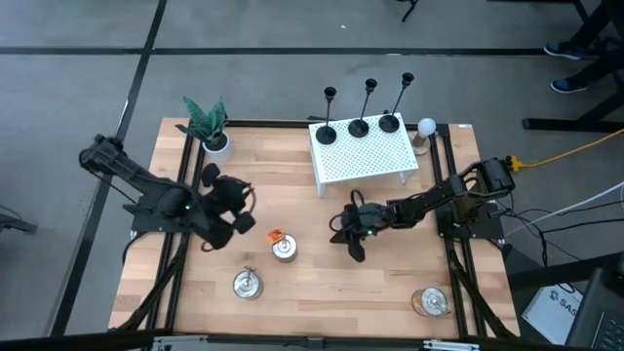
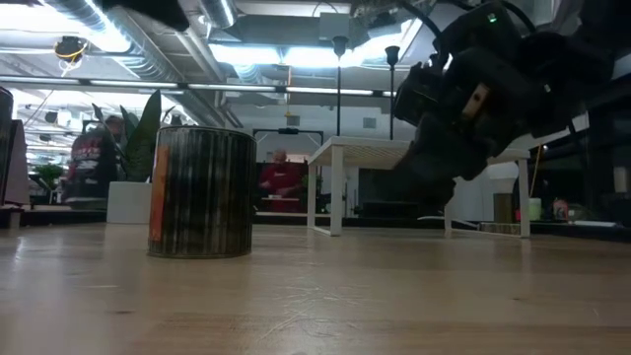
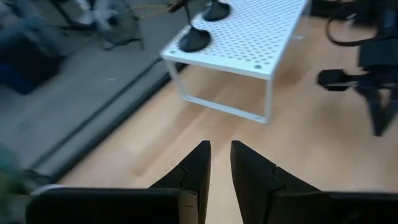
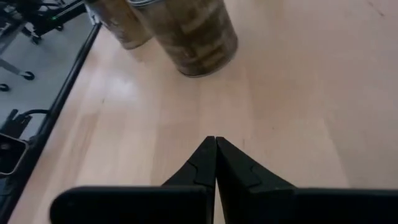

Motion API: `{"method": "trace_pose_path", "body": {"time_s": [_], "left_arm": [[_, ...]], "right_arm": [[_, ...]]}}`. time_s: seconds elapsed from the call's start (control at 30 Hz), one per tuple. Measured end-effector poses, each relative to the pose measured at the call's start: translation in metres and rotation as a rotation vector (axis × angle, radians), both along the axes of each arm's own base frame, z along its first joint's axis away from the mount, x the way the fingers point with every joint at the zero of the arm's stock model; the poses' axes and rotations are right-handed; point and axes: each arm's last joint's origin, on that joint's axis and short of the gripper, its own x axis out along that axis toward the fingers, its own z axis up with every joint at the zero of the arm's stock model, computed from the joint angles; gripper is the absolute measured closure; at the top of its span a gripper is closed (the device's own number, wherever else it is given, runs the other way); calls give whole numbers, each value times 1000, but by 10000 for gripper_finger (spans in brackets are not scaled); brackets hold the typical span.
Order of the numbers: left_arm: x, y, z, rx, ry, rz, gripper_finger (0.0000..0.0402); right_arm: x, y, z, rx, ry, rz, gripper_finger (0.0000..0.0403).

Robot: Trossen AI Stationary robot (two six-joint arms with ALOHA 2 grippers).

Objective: Pick & Place candle stick holders
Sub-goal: Put the bottom orange scented candle on the shelf

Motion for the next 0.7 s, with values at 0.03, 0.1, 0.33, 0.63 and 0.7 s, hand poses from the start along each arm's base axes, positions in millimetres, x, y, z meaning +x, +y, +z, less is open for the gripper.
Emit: {"method": "trace_pose_path", "body": {"time_s": [0.03, 0.1, 0.33, 0.63, 0.7], "left_arm": [[-4, 0, -6, -24, -17, -23, 343], [-12, 1, -19, -68, -53, -65, 343], [-31, 2, -53, -167, -160, -305, 343], [-43, 3, -77, -53, -484, -826, 343], [-46, 9, -84, 5, -554, -835, 343]], "right_arm": [[0, 1, 1, 1, -6, 4, 392], [0, 4, 1, 3, -13, 12, 392], [-2, 10, 2, 2, -14, 34, 392], [-2, 10, 2, 4, -14, 36, 392], [-2, 10, 2, 11, -11, 32, 392]]}}
